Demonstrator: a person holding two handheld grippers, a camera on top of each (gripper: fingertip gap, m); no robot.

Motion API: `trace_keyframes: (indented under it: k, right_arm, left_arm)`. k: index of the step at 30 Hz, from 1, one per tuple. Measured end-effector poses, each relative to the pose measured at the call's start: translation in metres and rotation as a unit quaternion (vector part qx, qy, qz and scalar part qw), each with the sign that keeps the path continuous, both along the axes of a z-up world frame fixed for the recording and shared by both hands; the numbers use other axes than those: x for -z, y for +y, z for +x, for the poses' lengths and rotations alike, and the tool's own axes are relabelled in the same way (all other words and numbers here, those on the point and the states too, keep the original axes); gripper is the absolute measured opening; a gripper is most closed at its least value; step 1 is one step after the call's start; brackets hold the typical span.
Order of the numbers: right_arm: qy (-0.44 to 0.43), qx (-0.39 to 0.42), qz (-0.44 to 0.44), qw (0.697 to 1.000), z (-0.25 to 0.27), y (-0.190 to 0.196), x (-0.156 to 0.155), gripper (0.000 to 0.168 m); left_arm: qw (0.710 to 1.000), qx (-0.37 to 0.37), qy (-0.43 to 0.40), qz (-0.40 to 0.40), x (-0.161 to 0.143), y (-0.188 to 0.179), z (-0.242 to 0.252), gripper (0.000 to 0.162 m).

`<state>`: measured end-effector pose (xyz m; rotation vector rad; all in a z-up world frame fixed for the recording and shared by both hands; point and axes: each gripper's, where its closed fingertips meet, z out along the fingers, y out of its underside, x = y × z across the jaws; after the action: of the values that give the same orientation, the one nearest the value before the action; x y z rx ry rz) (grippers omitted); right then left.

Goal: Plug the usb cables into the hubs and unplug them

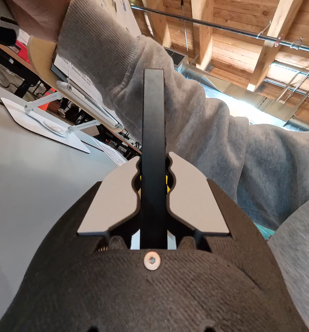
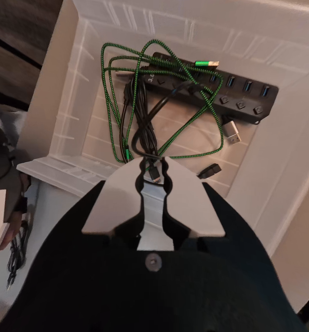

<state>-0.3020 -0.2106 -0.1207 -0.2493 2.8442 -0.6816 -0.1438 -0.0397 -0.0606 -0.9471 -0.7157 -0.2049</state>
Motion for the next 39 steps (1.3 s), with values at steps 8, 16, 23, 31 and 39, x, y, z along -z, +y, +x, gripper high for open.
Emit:
trace_keyframes:
  k: [8, 16, 23, 31, 39]
  right_arm:
    - [-0.010, 0.030, 0.013, 0.999, -0.023, 0.001, -0.020, 0.027]
    - [0.006, 0.132, -0.055, 0.990, -0.028, -0.052, -0.030, 0.013]
    - [-0.009, 0.100, 0.110, 0.989, 0.018, -0.039, 0.028, 0.020]
    - [-0.096, 0.134, 0.125, 0.978, 0.041, -0.060, 0.012, 0.022]
    - [-0.092, 0.214, 0.203, 0.951, 0.022, -0.058, 0.045, 0.026]
  left_arm:
    - [1.000, 0.001, -0.003, 0.006, -0.001, -0.001, -0.001, 0.027]
    - [1.000, -0.002, -0.007, 0.013, -0.001, -0.004, -0.003, 0.027]
    - [1.000, -0.009, 0.016, 0.013, -0.007, -0.007, 0.003, 0.027]
    - [0.993, 0.013, 0.097, -0.064, -0.011, 0.014, 0.021, 0.027]
    - [0.994, -0.017, 0.061, -0.085, 0.002, 0.022, 0.013, 0.026]
